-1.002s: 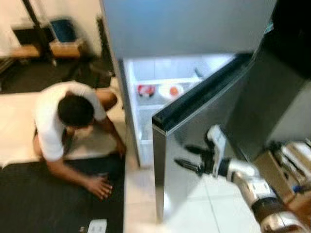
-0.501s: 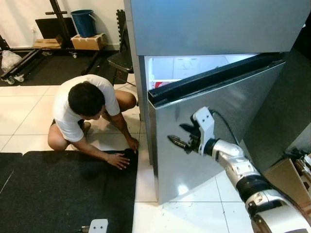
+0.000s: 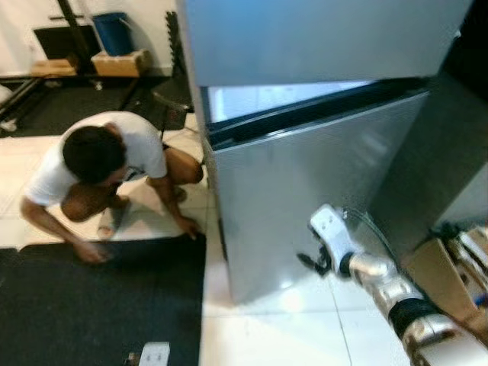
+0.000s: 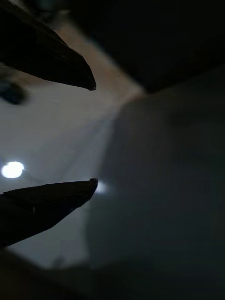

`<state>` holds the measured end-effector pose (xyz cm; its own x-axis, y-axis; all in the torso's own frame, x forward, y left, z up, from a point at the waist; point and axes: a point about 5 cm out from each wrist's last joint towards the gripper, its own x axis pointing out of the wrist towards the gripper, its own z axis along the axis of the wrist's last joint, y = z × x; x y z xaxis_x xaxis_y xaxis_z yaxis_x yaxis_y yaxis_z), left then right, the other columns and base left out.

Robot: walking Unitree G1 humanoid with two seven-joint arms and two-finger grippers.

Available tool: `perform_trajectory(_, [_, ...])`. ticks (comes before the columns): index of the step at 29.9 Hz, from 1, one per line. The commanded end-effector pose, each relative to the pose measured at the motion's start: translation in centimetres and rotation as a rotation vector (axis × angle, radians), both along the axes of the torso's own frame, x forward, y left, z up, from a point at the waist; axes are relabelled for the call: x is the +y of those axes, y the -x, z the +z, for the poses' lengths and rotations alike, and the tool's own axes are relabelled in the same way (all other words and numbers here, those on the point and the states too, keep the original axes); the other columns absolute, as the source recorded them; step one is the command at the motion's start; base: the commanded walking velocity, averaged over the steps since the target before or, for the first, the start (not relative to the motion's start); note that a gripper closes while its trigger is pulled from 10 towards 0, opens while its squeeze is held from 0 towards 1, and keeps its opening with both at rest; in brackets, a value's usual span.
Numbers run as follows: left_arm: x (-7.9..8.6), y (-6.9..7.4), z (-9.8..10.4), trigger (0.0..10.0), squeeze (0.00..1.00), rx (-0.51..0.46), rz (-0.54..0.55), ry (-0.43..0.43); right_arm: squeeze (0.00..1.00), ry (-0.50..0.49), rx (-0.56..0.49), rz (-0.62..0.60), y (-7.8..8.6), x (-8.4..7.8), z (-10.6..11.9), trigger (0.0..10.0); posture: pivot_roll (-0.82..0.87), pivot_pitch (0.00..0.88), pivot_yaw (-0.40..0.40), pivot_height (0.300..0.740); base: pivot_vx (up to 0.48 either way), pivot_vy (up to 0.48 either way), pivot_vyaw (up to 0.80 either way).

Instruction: Restocking fridge

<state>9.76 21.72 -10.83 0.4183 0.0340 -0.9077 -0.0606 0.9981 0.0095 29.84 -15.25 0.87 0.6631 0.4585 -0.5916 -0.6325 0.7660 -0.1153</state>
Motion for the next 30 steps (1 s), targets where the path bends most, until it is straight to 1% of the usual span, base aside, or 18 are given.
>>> perform_trajectory(1, [-0.9, 0.4, -0.3, 10.0, 0.0, 0.023, -0.009, 0.035, 0.0, 0.027, -0.004, 0.017, 0.4, -0.5, -0.4, 10.0, -0.11, 0.0, -0.035, 0.74, 0.0, -0.461, 0.0])
perform_trajectory(5, [-0.9, 0.3, -0.3, 10.0, 0.0, 0.023, -0.011, 0.035, 0.0, 0.024, 0.008, 0.017, 0.8, -0.5, -0.8, 10.0, -0.11, 0.0, -0.034, 0.74, 0.0, -0.461, 0.21])
perform_trajectory(7, [-0.9, 0.3, -0.3, 10.0, 0.0, 0.023, -0.011, 0.035, 0.0, 0.059, 0.004, 0.018, 0.9, -0.6, -1.0, 10.0, -0.11, 0.0, -0.034, 0.74, 0.0, -0.458, 0.78])
perform_trajectory(11, [-0.8, 0.2, -0.2, 10.0, 0.0, 0.022, -0.01, 0.029, 0.0, 0.074, 0.012, 0.032, 1.2, -0.5, -1.2, 10.0, -0.11, 0.0, -0.034, 0.74, 0.0, -0.42, 0.78])
perform_trajectory(16, [-0.6, 0.3, -0.2, 10.0, 0.0, 0.025, 0.004, 0.006, 0.0, 0.077, 0.005, 0.026, 1.3, -0.5, -1.3, 10.0, -0.11, 0.0, -0.034, 0.74, 0.0, 0.0, 0.68])
perform_trajectory(24, [-0.6, 0.1, -0.2, 10.0, 0.0, 0.012, 0.014, 0.001, 0.0, 0.048, -0.022, 0.042, 0.9, 0.1, -0.9, 10.0, -0.11, 0.0, -0.037, 0.74, 0.0, 0.0, 0.0])
perform_trajectory(26, [-0.6, 0.0, -0.2, 10.0, 0.0, 0.01, 0.015, 0.0, 0.0, 0.015, -0.035, 0.058, 0.7, 0.5, -0.6, 10.0, -0.11, 0.0, -0.037, 0.74, 0.0, 0.0, 0.0])
perform_trajectory(27, [-0.6, 0.0, -0.2, 10.0, 0.0, 0.01, 0.015, 0.0, 0.0, 0.015, -0.035, 0.058, 0.7, 0.5, -0.6, 10.0, -0.11, 0.0, -0.037, 0.74, 0.0, 0.0, 0.0])
perform_trajectory(29, [-0.7, 0.0, -0.2, 10.0, 0.0, 0.013, 0.004, 0.008, 0.0, -0.018, -0.063, 0.116, 0.5, 1.4, -0.1, 10.0, -0.11, 0.0, -0.037, 0.74, 0.0, 0.0, 0.0])
perform_trajectory(30, [-0.7, 0.0, -0.2, 10.0, 0.0, 0.013, 0.004, 0.008, 0.0, -0.018, -0.063, 0.116, 0.5, 1.4, -0.1, 10.0, -0.11, 0.0, -0.037, 0.74, 0.0, 0.0, 0.0])
